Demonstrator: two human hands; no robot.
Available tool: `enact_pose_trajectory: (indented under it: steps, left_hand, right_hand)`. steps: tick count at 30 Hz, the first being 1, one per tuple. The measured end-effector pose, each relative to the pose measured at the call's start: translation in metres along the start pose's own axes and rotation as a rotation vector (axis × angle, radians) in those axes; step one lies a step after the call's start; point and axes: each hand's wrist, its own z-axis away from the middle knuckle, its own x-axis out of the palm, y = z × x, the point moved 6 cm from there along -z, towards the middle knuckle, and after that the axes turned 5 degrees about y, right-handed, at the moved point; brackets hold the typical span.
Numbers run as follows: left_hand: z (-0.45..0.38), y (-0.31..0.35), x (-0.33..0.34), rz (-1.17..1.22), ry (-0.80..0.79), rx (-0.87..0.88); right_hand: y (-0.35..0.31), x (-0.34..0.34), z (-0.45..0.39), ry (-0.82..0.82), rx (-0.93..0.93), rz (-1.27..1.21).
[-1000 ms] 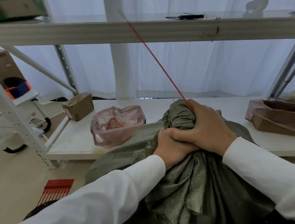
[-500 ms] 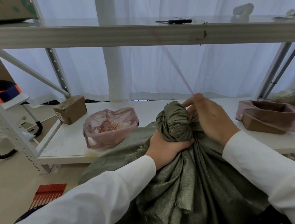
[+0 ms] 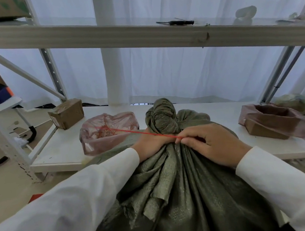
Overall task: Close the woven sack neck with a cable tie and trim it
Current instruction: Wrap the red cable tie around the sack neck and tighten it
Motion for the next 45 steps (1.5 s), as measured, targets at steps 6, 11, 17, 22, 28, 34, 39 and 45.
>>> enact_pose_trajectory:
  steps: [6,11,17,22,28,34,39,45]
  left_hand:
    - [0.006,0.007,0.006,0.006,-0.057,0.015]
    - [0.008,0.003,0.003,0.01,-0.064,0.009]
    - [0.01,0.003,0.003,0.002,-0.061,0.0]
    - [0.013,0.002,0.005,0.055,-0.086,-0.028]
    - [0.019,0.011,0.007,-0.047,-0.212,-0.042]
    - [0.021,0.017,0.006,-0.221,-0.18,-0.008]
    - [0.019,0.011,0.008,-0.268,-0.18,-0.014]
    - [0.023,0.015,0.007,-0.269,-0.169,-0.043]
  right_hand:
    - [-0.002,-0.003,-0.012,-0.001,0.099,0.211]
    - [-0.005,-0.006,-0.018,-0.053,0.058,0.362]
    - [0.0,-0.005,-0.015,-0.153,0.087,0.384]
    - [0.0,0.0,-0.016,-0.092,0.099,0.452]
    - [0.009,0.0,-0.015,-0.115,0.184,0.433]
    - [0.018,-0.004,-0.014,-0.089,0.21,0.417]
    - [0.033,-0.02,-0.015,-0.066,0.202,0.236]
    - [0.036,-0.019,-0.014,-0.126,0.067,0.225]
